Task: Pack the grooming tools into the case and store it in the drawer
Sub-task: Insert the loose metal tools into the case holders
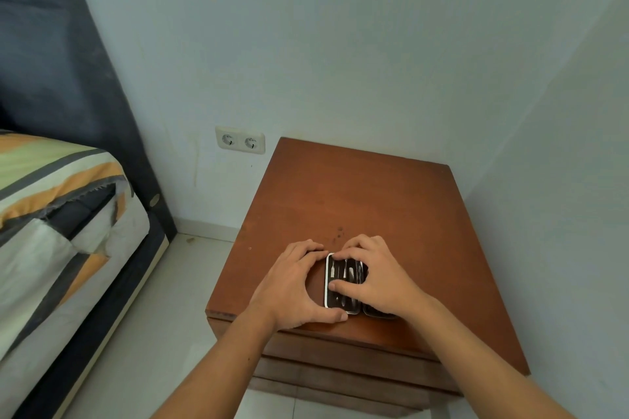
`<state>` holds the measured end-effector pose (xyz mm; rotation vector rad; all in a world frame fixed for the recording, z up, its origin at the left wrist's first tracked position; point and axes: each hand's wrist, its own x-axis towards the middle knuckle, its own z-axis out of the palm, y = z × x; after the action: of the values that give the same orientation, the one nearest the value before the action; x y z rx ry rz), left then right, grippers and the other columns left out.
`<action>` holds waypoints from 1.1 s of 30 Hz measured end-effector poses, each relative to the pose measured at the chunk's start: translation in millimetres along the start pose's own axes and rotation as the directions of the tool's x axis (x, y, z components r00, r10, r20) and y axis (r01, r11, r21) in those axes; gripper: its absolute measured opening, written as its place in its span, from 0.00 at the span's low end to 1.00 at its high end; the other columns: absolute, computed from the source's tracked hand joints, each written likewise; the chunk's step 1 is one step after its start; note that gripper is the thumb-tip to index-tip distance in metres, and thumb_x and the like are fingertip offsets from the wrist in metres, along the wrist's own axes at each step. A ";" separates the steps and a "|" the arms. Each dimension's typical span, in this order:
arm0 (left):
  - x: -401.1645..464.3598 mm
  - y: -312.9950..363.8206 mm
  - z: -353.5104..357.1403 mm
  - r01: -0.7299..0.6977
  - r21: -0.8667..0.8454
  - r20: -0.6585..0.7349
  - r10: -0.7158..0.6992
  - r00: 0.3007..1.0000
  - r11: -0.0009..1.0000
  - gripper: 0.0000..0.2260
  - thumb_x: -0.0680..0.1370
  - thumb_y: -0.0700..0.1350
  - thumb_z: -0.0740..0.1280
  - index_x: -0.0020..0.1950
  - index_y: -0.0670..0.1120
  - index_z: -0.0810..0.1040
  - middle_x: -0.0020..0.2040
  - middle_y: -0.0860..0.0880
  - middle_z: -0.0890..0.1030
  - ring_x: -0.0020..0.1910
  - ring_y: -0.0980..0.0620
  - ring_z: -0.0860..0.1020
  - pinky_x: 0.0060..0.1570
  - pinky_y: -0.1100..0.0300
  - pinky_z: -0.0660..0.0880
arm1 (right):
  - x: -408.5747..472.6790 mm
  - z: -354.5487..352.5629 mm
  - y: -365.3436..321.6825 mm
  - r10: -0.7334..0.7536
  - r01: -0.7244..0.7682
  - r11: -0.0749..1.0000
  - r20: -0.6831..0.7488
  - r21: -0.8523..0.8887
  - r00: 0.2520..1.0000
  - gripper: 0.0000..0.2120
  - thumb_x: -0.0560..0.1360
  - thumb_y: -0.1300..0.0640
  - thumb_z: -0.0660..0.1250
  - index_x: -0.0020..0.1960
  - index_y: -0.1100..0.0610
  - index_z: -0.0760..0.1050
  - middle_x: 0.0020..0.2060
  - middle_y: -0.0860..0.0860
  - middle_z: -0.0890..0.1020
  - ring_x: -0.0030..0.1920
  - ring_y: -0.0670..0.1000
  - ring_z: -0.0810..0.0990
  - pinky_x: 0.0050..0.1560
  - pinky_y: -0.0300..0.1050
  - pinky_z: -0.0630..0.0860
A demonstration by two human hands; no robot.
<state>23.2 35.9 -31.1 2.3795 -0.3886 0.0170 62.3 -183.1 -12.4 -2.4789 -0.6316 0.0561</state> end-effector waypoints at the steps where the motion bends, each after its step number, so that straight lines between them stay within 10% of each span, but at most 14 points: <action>1: 0.0 -0.2 -0.2 -0.001 0.003 0.002 0.001 1.000 1.000 0.51 0.62 0.75 0.76 0.79 0.54 0.68 0.76 0.62 0.65 0.78 0.64 0.57 0.79 0.59 0.58 | -1.1 0.3 -0.2 -0.005 0.005 1.000 0.008 -0.006 1.000 0.28 0.69 0.34 0.75 0.65 0.44 0.81 0.58 0.37 0.75 0.63 0.45 0.67 0.63 0.33 0.64; 14: 1.1 -0.5 -0.6 -0.019 0.022 -0.008 0.019 1.000 1.000 0.51 0.62 0.75 0.76 0.79 0.52 0.69 0.75 0.61 0.65 0.77 0.63 0.58 0.78 0.59 0.59 | -6.5 -1.5 -0.4 -0.024 0.023 1.000 0.072 0.012 0.997 0.27 0.68 0.34 0.76 0.64 0.42 0.80 0.62 0.39 0.72 0.67 0.45 0.64 0.70 0.43 0.64; 21: 0.6 -2.9 1.3 -0.020 0.023 -0.026 0.020 0.999 1.000 0.51 0.61 0.74 0.77 0.79 0.52 0.70 0.75 0.63 0.65 0.77 0.64 0.58 0.78 0.60 0.58 | -25.1 -17.9 9.3 0.070 -0.062 0.995 -0.108 0.073 0.992 0.20 0.72 0.41 0.77 0.62 0.42 0.81 0.58 0.34 0.75 0.65 0.38 0.70 0.62 0.31 0.64; 26: 0.4 -3.2 1.2 -0.017 0.035 -0.016 0.018 1.000 0.999 0.52 0.62 0.74 0.77 0.80 0.53 0.67 0.77 0.62 0.63 0.78 0.64 0.56 0.76 0.63 0.54 | -53.5 -31.2 38.2 0.206 -0.197 0.978 -0.168 0.073 0.964 0.19 0.72 0.42 0.77 0.62 0.41 0.81 0.57 0.36 0.77 0.61 0.43 0.74 0.63 0.43 0.74; 33: -0.4 -7.3 3.1 -0.015 0.011 -0.006 0.015 1.000 1.000 0.49 0.65 0.75 0.75 0.80 0.54 0.69 0.78 0.63 0.64 0.79 0.64 0.56 0.78 0.59 0.57 | -59.0 -36.0 41.1 0.190 -0.189 0.982 -0.038 0.030 0.981 0.26 0.78 0.45 0.72 0.74 0.44 0.74 0.70 0.35 0.72 0.70 0.44 0.67 0.75 0.47 0.65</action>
<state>24.6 39.1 -38.2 2.3865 -0.4037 0.0336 33.8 -258.3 -10.4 -2.5013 -0.3736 0.0866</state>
